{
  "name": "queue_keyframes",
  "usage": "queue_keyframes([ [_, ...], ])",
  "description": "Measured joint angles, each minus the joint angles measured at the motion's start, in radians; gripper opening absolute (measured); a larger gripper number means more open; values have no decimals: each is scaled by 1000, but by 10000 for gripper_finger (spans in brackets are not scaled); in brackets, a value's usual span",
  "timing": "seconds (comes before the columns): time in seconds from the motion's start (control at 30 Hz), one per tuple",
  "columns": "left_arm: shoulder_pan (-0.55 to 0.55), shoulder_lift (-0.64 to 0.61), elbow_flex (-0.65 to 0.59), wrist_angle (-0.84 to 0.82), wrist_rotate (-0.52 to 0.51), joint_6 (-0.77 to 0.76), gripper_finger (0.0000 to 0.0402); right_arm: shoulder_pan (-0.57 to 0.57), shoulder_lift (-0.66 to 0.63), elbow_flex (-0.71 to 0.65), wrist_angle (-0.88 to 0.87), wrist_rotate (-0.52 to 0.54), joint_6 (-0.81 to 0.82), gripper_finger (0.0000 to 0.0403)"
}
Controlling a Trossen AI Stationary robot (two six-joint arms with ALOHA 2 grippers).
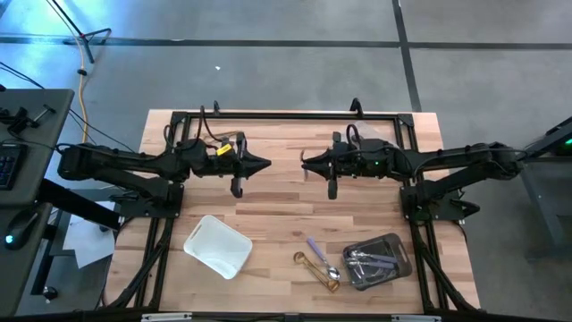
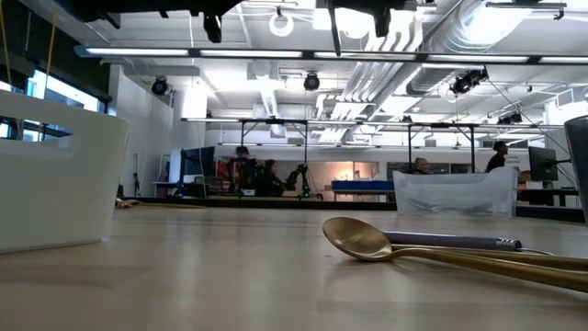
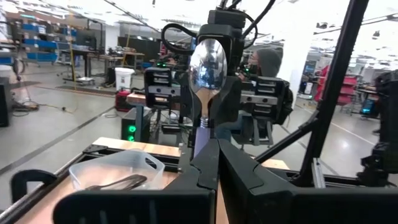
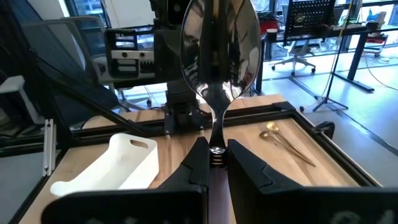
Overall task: Sort silverware by color (type)
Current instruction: Put the violet spoon into the black bin
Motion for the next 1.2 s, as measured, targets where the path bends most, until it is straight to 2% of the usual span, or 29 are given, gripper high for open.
queue_keyframes([
  [0.6, 2, 0, 0, 0, 7, 5, 0, 0, 0, 0, -7, -7, 0, 15],
  [0.7, 2, 0, 0, 0, 1, 5, 0, 0, 0, 0, -7, -62, 1, 15],
  [0.83, 2, 0, 0, 0, 0, 6, 0, 7, -2, 0, -56, -248, 86, 15],
  [0.9, 2, 0, 0, 0, 0, 6, 0, 34, -2, 0, -101, -311, 153, 15],
  [1.0, 2, 0, 0, 0, -2, 7, 0, 116, -3, 0, -148, -326, 211, 15],
  [1.13, 2, 0, 0, 0, -6, 7, 0, 258, -3, 5, -200, -246, 281, 15],
  [1.2, 2, 0, 0, 0, -6, 7, 0, 325, -3, 42, -347, -200, 331, 15],
])
